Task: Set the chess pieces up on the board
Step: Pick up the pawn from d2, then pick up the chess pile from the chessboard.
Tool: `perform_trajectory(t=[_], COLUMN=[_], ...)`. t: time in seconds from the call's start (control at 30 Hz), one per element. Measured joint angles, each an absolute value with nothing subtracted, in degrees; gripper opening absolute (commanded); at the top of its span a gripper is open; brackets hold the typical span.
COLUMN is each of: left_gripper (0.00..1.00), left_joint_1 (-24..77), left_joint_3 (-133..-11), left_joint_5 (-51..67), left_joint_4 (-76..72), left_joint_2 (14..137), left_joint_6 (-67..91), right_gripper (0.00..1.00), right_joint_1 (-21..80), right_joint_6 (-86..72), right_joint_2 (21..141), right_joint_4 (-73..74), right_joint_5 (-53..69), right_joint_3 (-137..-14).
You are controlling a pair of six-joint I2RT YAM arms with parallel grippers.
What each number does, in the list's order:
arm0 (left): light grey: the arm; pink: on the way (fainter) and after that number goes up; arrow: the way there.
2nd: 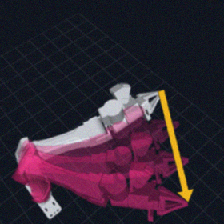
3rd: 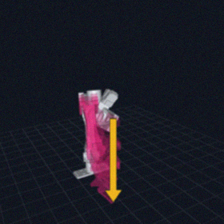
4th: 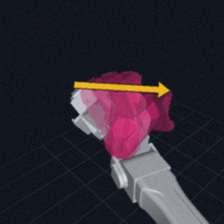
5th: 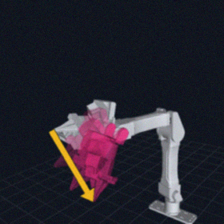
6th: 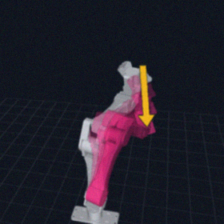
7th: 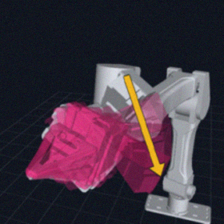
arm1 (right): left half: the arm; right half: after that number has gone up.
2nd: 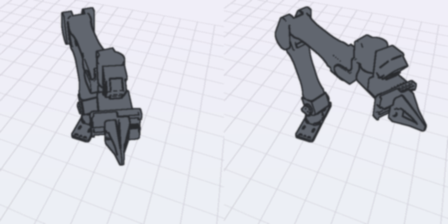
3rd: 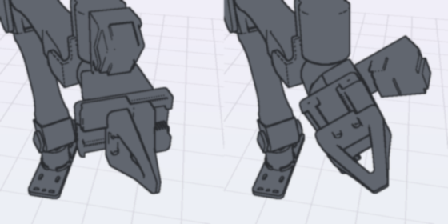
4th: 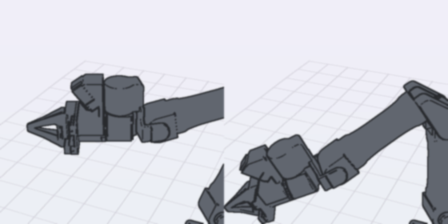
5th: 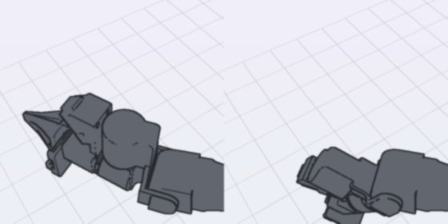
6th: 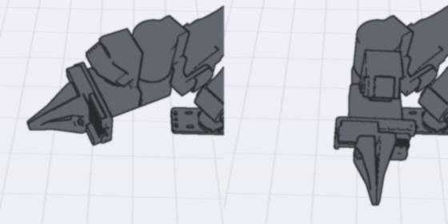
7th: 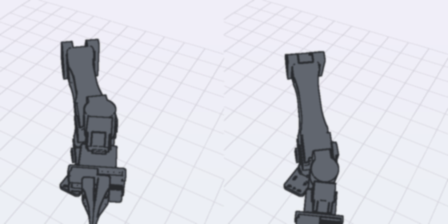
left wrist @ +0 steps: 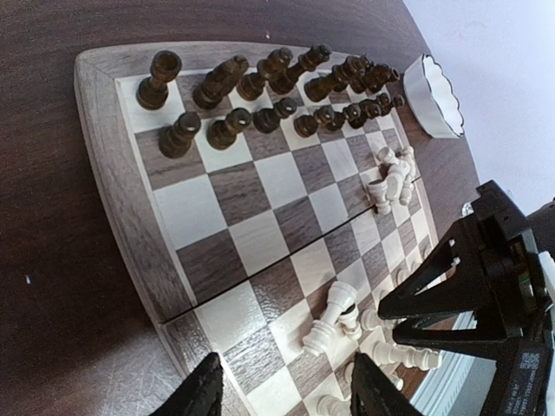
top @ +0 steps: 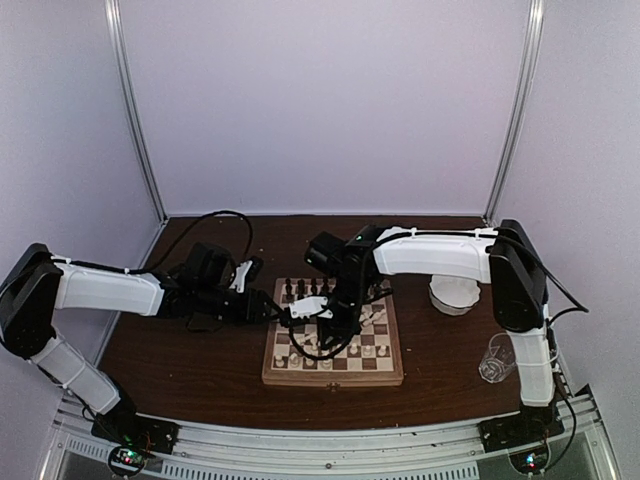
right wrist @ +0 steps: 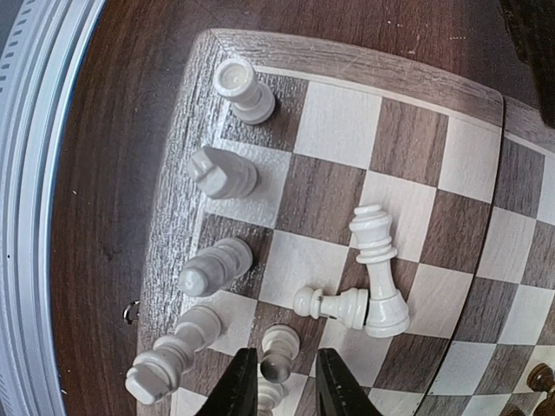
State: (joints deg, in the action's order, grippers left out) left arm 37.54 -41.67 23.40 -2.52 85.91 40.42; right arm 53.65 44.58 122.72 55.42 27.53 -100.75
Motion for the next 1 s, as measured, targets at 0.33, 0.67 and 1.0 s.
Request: perform_trajectory(t=[0.33,0.67,1.0], left_gripper=[0.5,0.45,0.38], left_joint_1=[37.5,40.0,46.9], left_joint_3=[-41.8,-55.3,-59.6], left_joint_5=[25.8,27.3,25.1], left_joint_4=[-0.2,14.7,20.8], left_joint_2=[85.4,87.4,96.7], left_joint_6=[33.6,13.2,5.1], right_gripper=[0.31,0.34,0.38], right_joint_1=[53.2,44.9,37.4], right_joint_6=[43.5,40.5,36.7], right_joint_2=[121.7,108.1,95.6], right_joint_4=[56.2,57.1,54.0], right_joint_5=[27.2,30.7,34.0], right_joint_3=[-100.8,-98.5,-86.2])
